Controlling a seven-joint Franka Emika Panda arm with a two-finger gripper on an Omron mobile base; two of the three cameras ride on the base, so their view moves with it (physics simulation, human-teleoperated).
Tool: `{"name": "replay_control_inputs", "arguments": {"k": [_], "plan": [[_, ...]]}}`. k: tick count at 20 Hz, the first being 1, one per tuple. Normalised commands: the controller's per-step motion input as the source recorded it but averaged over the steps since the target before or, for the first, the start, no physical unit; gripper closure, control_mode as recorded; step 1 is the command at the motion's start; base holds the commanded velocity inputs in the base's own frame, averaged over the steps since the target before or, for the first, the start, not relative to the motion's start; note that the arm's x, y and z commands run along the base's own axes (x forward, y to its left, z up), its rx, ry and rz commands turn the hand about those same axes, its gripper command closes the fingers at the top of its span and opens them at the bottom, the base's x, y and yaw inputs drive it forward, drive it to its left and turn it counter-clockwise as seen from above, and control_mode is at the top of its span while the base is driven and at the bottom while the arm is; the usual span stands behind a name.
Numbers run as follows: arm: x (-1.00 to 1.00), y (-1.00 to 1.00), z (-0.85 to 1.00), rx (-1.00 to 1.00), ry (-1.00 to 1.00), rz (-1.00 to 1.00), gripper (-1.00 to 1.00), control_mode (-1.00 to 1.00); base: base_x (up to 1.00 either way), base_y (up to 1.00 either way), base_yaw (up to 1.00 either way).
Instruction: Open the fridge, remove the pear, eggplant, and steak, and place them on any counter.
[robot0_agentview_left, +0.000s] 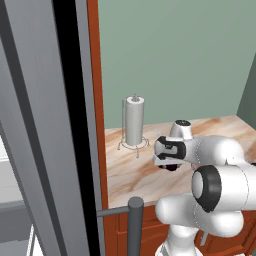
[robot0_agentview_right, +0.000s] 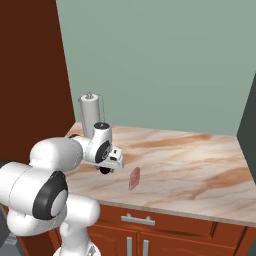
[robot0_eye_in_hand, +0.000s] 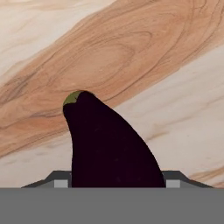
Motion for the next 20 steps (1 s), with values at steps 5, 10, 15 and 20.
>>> {"name": "replay_control_inputs", "arguments": {"k": [5,10,15,20], "plan": [[0.1,-0.01,-0.23,0.0,0.0,0.0,1.0,-1.0,0.0,0.0,0.0],[0.0,0.0,-0.24,0.0,0.0,0.0,-1.0,-1.0,0.0,0.0,0.0],[0.0,0.0,-0.05,0.0,0.0,0.0,-1.0,-1.0,0.0,0.0,0.0],[-0.2,0.0,0.32,0.04,-0.06,0.1,-1.0,-1.0,0.0,0.0,0.0]]}}
